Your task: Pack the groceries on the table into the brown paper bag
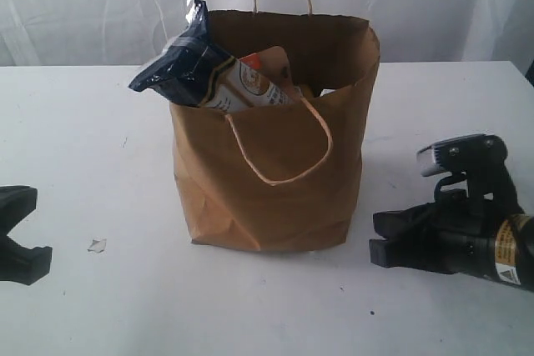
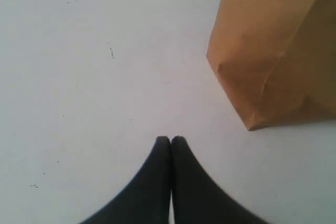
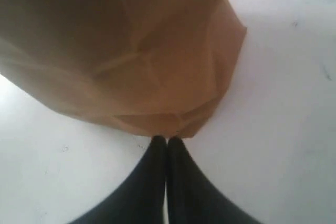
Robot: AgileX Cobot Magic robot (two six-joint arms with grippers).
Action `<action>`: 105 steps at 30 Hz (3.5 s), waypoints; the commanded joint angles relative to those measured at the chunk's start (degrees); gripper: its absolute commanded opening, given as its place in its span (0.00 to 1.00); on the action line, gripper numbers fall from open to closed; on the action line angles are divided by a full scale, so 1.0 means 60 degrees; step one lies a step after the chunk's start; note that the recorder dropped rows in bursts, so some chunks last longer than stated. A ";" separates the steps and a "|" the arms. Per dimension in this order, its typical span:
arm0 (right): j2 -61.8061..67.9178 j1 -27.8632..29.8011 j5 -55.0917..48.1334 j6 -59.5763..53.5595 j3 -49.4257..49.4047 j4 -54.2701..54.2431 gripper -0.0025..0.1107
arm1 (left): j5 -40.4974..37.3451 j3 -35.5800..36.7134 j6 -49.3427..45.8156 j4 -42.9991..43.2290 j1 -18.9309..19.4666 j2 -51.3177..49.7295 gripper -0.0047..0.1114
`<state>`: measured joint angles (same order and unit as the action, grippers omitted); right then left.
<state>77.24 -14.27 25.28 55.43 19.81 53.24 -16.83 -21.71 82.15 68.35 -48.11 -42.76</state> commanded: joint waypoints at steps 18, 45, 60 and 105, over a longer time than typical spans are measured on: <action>0.3638 -0.0003 0.1433 -0.0463 0.1830 0.0599 0.02 | 0.0157 0.0055 0.0087 0.0145 0.0003 0.0005 0.04; 0.3902 -0.0003 0.1084 -0.0463 0.3075 0.0981 0.02 | 0.0659 0.0055 0.0087 0.0125 0.0003 0.0005 0.04; 0.3885 -0.0003 0.1564 0.2369 0.2735 0.4009 0.11 | 0.1361 0.0055 0.0087 0.0125 0.0003 0.0005 0.04; -0.6754 -0.0003 0.1186 -0.1655 -0.1568 -0.0768 0.02 | 0.0631 0.0055 0.0020 0.0502 0.0003 0.1340 0.04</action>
<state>38.72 -14.27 35.82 48.97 11.37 48.54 -13.09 -21.71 82.14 70.92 -48.11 -35.06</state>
